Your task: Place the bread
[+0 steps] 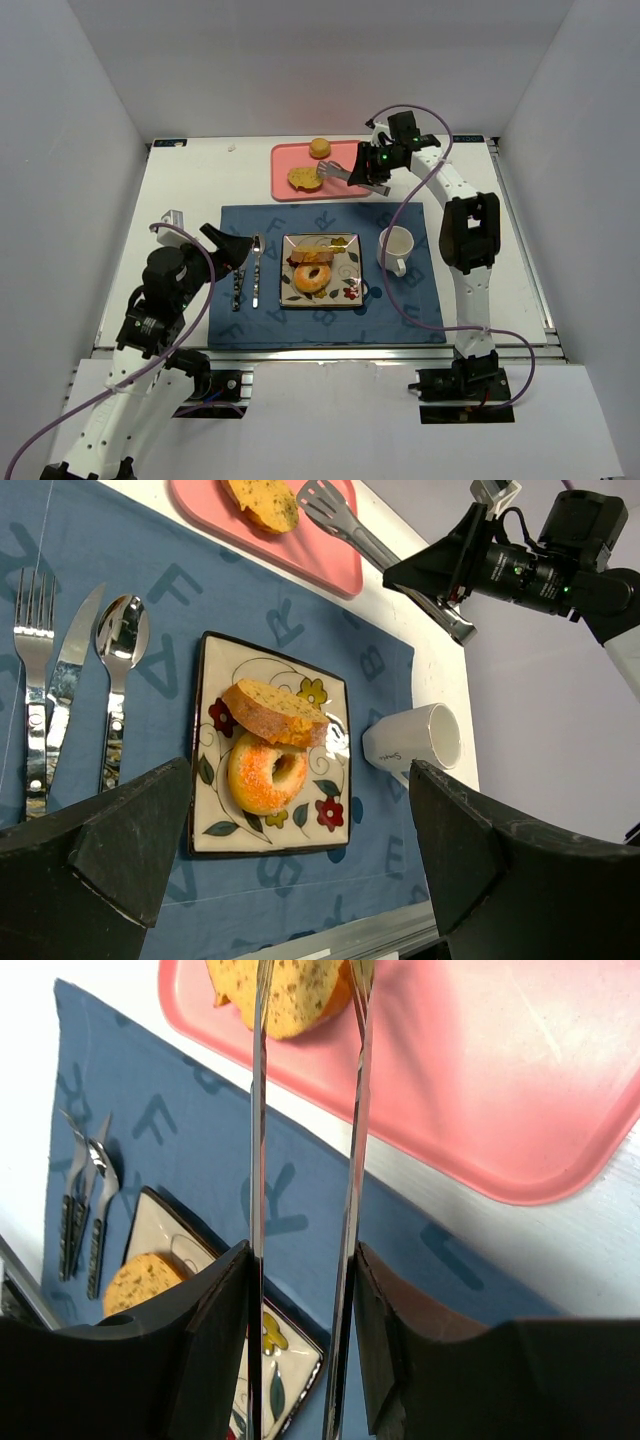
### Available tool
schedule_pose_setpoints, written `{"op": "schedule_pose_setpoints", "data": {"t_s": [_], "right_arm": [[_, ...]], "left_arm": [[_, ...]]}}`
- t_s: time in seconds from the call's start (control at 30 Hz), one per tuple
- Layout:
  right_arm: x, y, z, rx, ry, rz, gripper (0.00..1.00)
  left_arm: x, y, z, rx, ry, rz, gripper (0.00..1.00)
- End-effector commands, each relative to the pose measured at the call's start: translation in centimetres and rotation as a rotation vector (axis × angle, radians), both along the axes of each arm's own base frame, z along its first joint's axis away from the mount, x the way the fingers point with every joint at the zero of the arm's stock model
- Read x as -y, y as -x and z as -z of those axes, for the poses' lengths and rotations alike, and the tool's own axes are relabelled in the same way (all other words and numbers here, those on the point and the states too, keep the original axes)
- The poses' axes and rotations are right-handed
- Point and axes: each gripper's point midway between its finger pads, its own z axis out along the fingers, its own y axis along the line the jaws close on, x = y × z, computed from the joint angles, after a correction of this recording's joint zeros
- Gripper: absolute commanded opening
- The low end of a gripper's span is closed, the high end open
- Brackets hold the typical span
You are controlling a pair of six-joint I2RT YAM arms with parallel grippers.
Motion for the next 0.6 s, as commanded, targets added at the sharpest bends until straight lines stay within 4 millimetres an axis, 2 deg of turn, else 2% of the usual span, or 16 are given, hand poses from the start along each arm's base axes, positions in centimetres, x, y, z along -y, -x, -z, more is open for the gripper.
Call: {"op": "schedule_pose_setpoints", "data": {"t_s": [0.0, 0.2, 0.4, 0.57], "right_arm": [[-0.7, -1.3, -1.3, 0.028, -0.058, 0.015, 0.48], [-0.7, -1.0, 0.3, -0.022, -0.057, 0.03, 0.48], [-1.0, -1.1, 0.3, -0.031, -0.07, 0.035, 0.48], [-2.2, -0.5, 0.6, -0.058, -0.103, 0.005, 0.48]], "left_arm": [[0.1, -0.5, 0.0, 0.006, 0.006, -0.005, 0.98], [0.2, -0.9, 0.0, -0.001, -0.014, 0.005, 0.98], [0.3, -0.9, 0.3, -0.004, -0.006, 0.004, 0.98], [0.3, -0.9, 0.2, -0.006, -0.005, 0.005, 0.98]]}}
